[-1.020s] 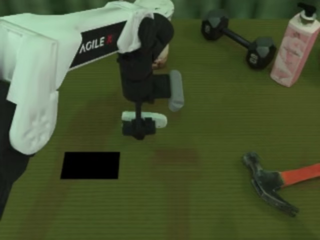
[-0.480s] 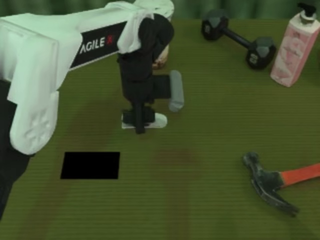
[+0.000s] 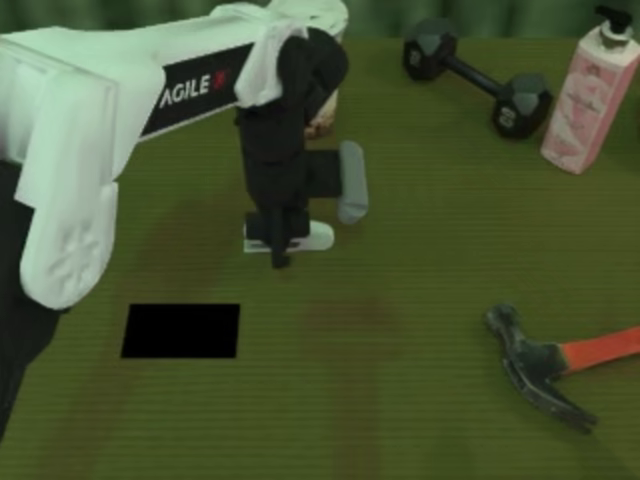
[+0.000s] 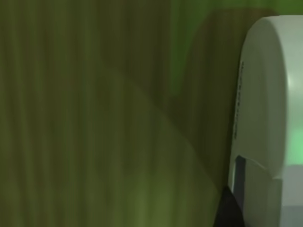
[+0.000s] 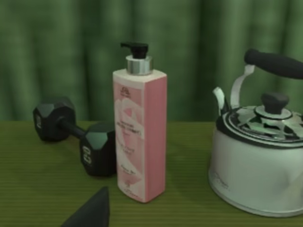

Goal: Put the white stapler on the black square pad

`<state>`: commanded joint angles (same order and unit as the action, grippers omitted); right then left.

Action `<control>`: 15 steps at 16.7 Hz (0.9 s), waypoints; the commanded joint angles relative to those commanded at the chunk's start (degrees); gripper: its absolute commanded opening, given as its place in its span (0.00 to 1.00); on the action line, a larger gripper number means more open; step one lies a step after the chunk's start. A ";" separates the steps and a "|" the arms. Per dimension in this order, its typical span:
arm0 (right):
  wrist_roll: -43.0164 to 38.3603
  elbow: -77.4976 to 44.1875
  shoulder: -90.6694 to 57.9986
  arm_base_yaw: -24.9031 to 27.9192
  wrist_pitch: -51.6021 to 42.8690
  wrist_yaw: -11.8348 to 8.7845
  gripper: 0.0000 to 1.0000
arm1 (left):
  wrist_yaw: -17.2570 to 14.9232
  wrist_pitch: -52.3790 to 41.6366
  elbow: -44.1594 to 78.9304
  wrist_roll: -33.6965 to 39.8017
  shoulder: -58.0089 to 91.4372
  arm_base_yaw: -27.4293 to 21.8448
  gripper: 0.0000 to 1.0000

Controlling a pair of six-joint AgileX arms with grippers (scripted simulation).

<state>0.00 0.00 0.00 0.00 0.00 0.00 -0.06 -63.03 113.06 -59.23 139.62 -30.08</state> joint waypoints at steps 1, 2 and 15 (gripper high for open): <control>0.00 0.00 0.00 0.00 0.00 0.00 1.00 | 0.00 0.00 0.00 0.00 0.00 0.00 0.00; 0.00 0.00 0.00 0.00 0.00 0.00 1.00 | 0.00 0.00 0.00 0.00 0.00 0.00 0.00; 0.00 0.00 0.00 0.00 0.00 0.00 1.00 | 0.03 -21.22 19.91 0.07 -1.20 0.97 0.00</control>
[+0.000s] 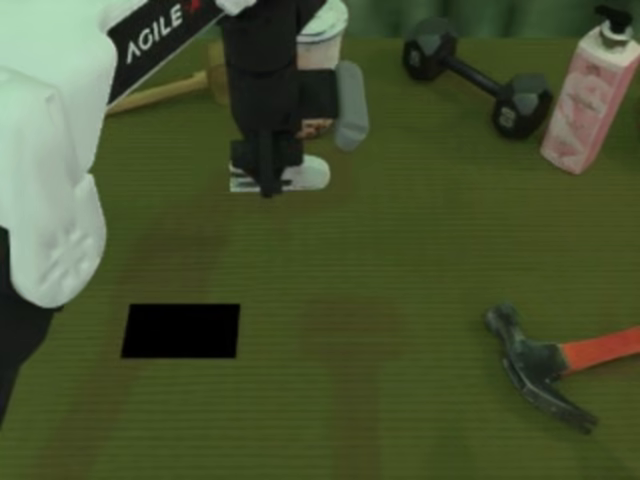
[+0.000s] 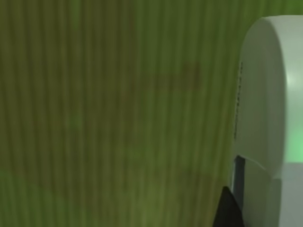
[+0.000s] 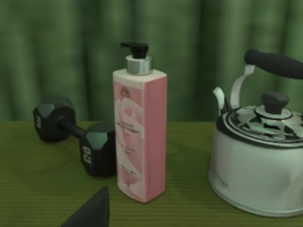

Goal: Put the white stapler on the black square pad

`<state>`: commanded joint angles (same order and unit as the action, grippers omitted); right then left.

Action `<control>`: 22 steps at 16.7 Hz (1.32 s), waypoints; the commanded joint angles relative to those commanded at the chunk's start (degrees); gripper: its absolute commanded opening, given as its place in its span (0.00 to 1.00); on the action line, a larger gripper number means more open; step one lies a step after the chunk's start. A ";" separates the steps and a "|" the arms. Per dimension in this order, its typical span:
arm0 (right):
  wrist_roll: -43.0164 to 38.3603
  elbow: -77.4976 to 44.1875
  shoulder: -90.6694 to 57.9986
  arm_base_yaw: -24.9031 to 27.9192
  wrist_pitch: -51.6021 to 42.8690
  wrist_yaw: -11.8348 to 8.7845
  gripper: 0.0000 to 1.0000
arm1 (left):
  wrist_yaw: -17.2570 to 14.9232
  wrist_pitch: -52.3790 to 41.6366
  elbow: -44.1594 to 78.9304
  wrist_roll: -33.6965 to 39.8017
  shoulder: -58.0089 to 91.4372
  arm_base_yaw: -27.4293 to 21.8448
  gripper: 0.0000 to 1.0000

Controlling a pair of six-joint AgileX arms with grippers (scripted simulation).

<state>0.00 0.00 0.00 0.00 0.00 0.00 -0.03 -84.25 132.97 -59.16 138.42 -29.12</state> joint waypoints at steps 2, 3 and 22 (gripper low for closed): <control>0.00 0.00 0.00 0.00 0.00 0.00 1.00 | 0.00 -0.50 0.49 0.06 -0.15 0.06 0.00; 0.00 0.00 0.00 0.00 0.00 0.00 1.00 | 0.00 -0.50 0.49 0.06 -0.15 0.06 0.00; 0.00 0.00 0.00 0.00 0.00 0.00 1.00 | 6.08 -2.10 -20.43 86.50 -11.99 0.98 0.00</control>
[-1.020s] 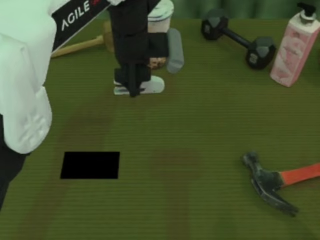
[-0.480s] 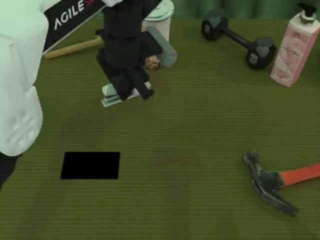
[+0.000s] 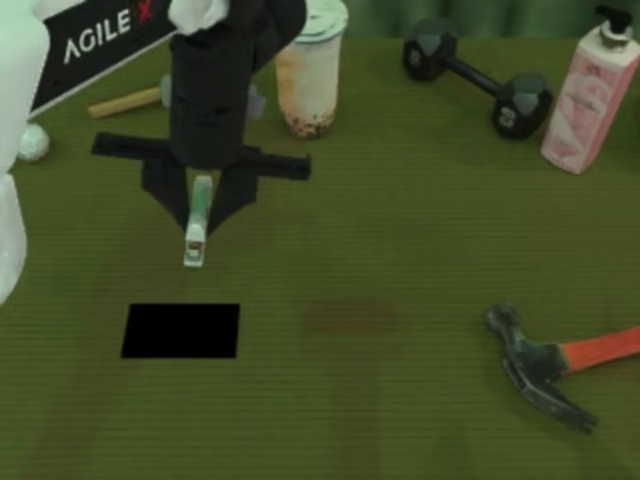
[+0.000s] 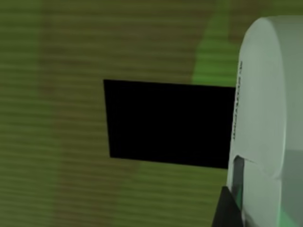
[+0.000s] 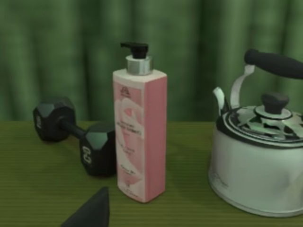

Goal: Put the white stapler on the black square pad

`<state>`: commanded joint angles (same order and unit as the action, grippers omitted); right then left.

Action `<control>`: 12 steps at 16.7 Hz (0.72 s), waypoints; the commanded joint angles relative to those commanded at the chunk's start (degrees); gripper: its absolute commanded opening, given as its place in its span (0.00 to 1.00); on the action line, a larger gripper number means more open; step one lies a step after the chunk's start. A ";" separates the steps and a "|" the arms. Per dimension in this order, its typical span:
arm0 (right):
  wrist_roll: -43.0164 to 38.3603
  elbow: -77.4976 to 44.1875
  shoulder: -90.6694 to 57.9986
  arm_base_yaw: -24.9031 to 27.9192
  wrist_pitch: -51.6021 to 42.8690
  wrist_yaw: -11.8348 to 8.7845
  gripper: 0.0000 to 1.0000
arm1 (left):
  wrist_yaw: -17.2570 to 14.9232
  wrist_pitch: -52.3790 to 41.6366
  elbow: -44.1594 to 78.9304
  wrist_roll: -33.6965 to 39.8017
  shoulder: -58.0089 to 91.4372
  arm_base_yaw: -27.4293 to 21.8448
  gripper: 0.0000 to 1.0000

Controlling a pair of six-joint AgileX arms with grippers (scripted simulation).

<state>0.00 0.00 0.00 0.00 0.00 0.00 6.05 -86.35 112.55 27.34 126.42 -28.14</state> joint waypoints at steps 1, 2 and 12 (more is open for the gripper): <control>0.00 0.00 0.00 0.00 0.00 0.00 1.00 | -0.01 0.55 -2.36 8.33 -1.19 0.17 0.00; 0.00 0.00 0.00 0.00 0.00 0.00 1.00 | -0.10 1.25 -4.75 16.53 -2.43 0.34 0.00; 0.00 0.00 0.00 0.00 0.00 0.00 1.00 | -4.28 13.91 -24.29 77.52 -16.02 2.42 0.00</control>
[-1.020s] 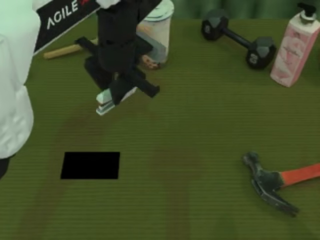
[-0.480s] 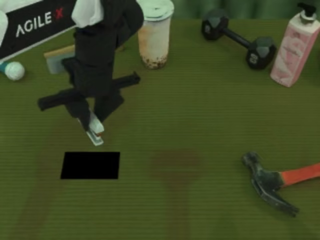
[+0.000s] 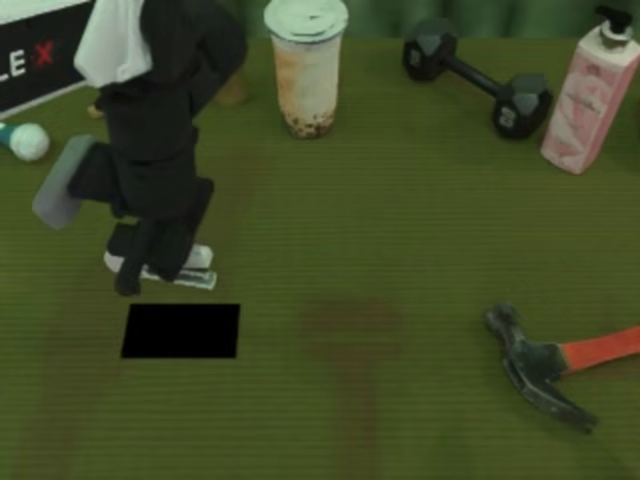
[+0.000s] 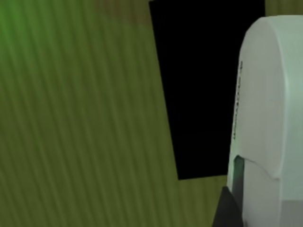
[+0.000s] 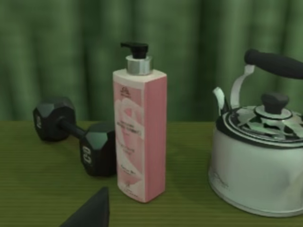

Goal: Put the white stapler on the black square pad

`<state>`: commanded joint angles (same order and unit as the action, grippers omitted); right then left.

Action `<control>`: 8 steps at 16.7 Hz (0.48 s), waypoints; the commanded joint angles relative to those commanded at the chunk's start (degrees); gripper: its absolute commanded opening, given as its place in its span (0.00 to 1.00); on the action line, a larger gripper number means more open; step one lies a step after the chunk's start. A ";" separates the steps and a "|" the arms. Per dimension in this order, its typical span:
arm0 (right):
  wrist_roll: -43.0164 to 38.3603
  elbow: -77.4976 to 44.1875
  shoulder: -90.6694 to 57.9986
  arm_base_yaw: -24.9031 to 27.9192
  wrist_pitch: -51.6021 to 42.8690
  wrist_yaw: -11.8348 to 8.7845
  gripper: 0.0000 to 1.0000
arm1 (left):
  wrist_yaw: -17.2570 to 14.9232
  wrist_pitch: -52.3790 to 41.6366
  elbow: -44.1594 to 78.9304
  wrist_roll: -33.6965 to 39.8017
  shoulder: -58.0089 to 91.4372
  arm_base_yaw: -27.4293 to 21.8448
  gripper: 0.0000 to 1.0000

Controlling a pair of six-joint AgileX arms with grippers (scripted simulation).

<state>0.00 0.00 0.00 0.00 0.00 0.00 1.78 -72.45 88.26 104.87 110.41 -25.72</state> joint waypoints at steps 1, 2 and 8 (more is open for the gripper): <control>0.00 0.00 0.00 0.00 0.00 0.00 1.00 | -0.48 1.28 -1.15 3.05 -1.12 0.20 0.00; 0.00 0.00 0.00 0.00 0.00 0.00 1.00 | -0.91 2.42 -2.12 5.54 -2.10 0.38 0.00; 0.00 0.00 0.00 0.00 0.00 0.00 1.00 | -1.71 4.56 -3.84 9.59 -3.94 0.75 0.00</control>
<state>0.00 0.00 0.00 0.00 0.00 0.00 0.07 -67.89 84.42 114.46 106.47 -24.97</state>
